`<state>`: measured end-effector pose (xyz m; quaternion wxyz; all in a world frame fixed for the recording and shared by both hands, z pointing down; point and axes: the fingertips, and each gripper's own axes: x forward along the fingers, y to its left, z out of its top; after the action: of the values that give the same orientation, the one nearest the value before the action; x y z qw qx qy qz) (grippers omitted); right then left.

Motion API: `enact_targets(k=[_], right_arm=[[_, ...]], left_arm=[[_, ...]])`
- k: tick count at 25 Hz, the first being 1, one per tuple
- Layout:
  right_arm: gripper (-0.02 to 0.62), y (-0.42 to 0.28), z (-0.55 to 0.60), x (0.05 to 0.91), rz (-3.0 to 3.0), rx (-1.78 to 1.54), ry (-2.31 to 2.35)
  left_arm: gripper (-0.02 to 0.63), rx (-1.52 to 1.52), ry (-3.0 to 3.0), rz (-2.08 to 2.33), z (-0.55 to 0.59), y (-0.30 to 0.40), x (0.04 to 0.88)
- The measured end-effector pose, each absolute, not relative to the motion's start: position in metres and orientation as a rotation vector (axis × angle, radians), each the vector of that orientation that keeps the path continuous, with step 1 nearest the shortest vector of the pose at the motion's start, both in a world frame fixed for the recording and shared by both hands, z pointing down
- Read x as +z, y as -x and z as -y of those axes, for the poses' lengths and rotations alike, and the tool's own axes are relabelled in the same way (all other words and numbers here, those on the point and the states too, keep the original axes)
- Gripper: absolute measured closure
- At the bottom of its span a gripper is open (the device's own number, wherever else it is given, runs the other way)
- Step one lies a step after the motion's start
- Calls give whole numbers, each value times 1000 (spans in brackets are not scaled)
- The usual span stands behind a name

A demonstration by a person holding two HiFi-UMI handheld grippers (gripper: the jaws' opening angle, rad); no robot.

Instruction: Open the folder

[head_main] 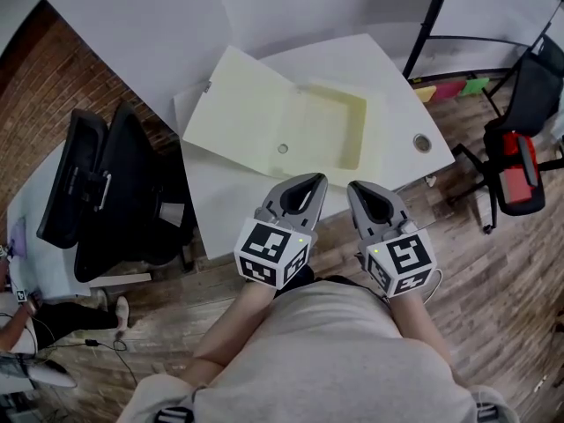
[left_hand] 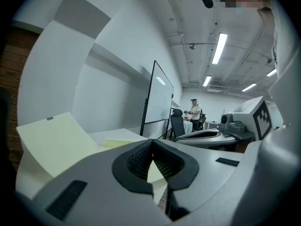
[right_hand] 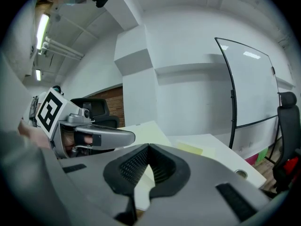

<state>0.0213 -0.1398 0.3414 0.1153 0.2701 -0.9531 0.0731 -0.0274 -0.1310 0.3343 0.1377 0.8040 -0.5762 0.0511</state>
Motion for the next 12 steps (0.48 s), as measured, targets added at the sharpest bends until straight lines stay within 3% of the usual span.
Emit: enact_targets(k=[12], right_arm=[[574,-28,140,355,2775,278,-773]], left_arm=[[588,184,-2326,1605,128,13,347]])
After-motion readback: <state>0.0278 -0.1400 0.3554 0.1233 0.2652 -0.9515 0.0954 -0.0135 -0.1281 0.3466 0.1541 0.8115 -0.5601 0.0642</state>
